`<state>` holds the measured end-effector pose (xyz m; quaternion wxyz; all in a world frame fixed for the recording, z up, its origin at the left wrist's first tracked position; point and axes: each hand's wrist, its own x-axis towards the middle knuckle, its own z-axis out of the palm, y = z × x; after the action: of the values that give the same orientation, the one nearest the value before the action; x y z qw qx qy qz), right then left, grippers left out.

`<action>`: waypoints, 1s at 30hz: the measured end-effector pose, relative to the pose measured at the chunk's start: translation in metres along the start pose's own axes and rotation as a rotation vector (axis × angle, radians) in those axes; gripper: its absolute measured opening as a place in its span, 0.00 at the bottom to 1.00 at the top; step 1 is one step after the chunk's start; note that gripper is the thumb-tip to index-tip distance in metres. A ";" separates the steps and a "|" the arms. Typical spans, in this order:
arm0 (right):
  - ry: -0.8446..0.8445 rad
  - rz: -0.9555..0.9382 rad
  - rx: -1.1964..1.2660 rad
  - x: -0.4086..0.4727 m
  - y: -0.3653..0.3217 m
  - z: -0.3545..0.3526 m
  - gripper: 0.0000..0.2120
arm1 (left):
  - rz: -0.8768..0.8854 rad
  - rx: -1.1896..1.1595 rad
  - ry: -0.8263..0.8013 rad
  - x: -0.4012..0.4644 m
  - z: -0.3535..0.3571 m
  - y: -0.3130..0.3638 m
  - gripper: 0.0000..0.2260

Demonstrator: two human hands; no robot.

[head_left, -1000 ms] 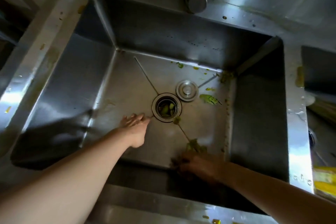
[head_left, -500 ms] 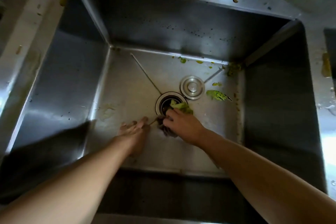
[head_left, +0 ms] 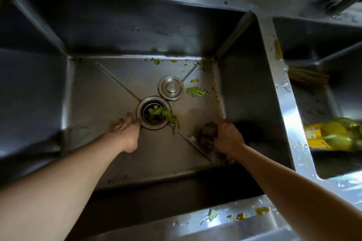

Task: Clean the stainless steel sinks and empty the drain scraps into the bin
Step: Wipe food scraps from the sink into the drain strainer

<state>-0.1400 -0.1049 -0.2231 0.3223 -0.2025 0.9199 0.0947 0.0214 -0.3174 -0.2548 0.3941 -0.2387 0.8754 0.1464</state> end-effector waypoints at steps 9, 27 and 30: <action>-0.242 0.250 0.012 0.015 0.002 0.041 0.36 | -0.051 0.051 -0.037 0.017 0.012 0.004 0.33; -0.040 -0.097 0.384 0.031 -0.129 0.019 0.18 | -0.004 -0.020 0.014 0.017 0.009 -0.011 0.30; 0.117 0.024 0.399 0.032 -0.097 0.008 0.15 | -0.017 -0.074 0.072 0.021 0.001 -0.013 0.25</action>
<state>-0.1165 -0.1999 -0.2537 0.3008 -0.1288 0.9399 -0.0972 0.0168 -0.3341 -0.2724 0.3545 -0.2658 0.8808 0.1667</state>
